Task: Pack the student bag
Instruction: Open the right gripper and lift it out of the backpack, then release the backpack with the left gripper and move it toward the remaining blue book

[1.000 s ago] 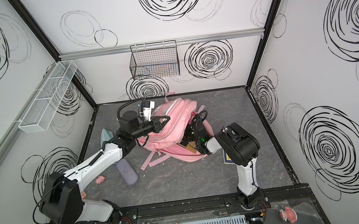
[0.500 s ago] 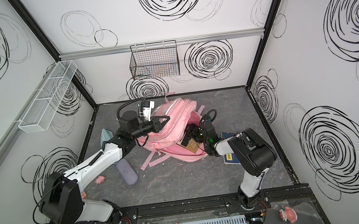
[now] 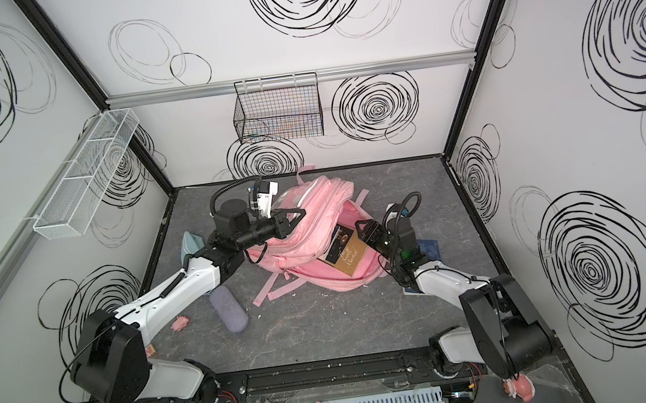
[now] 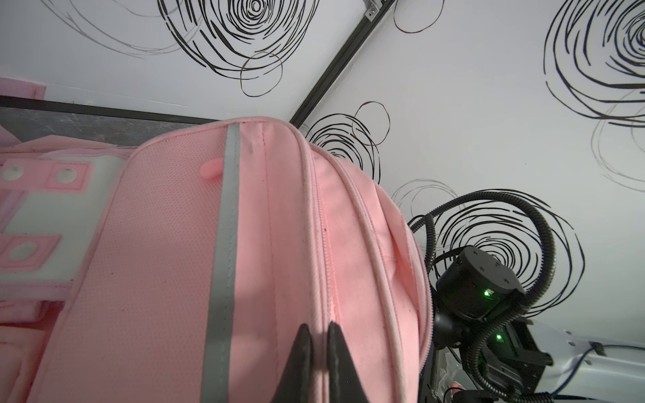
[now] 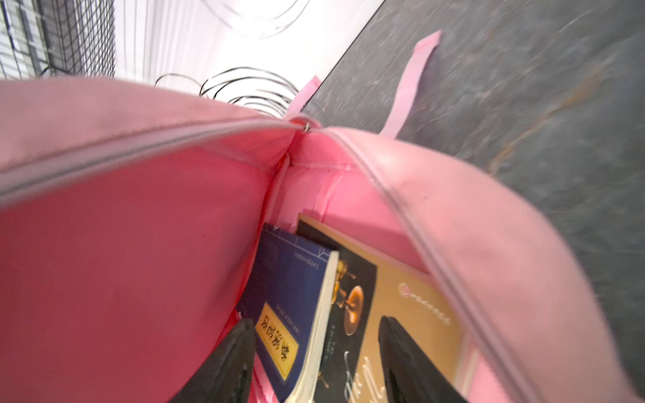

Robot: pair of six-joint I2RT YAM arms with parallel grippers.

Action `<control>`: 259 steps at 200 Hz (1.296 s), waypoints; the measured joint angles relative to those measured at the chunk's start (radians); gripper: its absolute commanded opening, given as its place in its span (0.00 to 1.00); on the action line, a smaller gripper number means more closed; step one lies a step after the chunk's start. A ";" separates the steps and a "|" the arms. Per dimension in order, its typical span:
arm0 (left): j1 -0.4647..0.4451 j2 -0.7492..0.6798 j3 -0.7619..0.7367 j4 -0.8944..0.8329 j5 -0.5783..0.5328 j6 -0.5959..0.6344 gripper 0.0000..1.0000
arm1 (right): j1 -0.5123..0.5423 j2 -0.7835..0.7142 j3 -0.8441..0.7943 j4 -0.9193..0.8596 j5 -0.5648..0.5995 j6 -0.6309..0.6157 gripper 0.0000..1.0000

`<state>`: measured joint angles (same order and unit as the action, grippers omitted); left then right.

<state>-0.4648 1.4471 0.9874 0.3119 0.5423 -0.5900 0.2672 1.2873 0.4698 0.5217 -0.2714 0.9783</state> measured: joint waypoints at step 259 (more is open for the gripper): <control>-0.361 0.253 0.097 -0.050 -0.189 0.084 0.56 | -0.349 -0.535 -0.222 -0.579 0.372 -0.119 0.95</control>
<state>-0.8257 1.7000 1.0843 0.2619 0.3534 -0.5064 -0.0818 0.7521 0.2474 -0.0578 0.1009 0.8597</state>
